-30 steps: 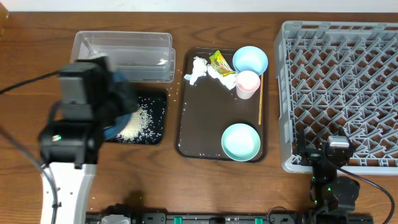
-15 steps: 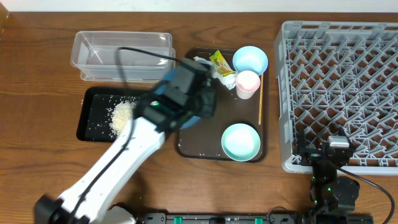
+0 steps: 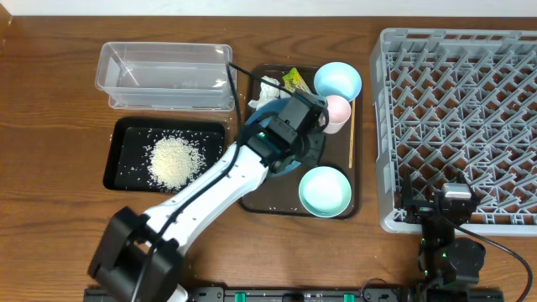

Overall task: Sort waste into correct bins and load items into the dishwasher rack
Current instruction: 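Carry the emptied teal plate back to the brown tray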

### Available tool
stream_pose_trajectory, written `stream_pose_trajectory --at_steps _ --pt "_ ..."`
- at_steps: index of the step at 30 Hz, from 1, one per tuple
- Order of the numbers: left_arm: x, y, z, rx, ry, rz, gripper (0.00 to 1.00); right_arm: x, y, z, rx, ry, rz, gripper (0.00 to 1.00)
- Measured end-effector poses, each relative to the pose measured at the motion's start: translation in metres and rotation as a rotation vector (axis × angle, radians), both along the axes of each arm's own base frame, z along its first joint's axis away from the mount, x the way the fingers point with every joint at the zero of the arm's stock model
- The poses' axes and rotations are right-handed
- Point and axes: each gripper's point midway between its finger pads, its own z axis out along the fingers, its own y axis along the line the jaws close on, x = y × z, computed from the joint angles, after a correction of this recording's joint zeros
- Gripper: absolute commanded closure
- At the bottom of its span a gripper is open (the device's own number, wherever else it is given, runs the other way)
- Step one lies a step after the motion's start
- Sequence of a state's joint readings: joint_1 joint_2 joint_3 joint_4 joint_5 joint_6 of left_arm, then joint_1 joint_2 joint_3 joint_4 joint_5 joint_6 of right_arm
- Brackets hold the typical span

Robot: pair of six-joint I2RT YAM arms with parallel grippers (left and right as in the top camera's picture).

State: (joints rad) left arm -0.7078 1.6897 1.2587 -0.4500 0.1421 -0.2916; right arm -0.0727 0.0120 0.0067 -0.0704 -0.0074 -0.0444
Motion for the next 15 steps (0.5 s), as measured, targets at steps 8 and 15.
stream_pose_trajectory --at_steps 8,15 --pt "0.0 -0.001 -0.012 0.014 0.022 -0.003 0.94 0.0 0.0 0.0 0.0 0.0 0.0 0.01" --pt "-0.005 0.0 -0.015 0.011 0.058 0.011 0.94 0.0 0.0 0.0 0.0 0.0 0.0 0.01"
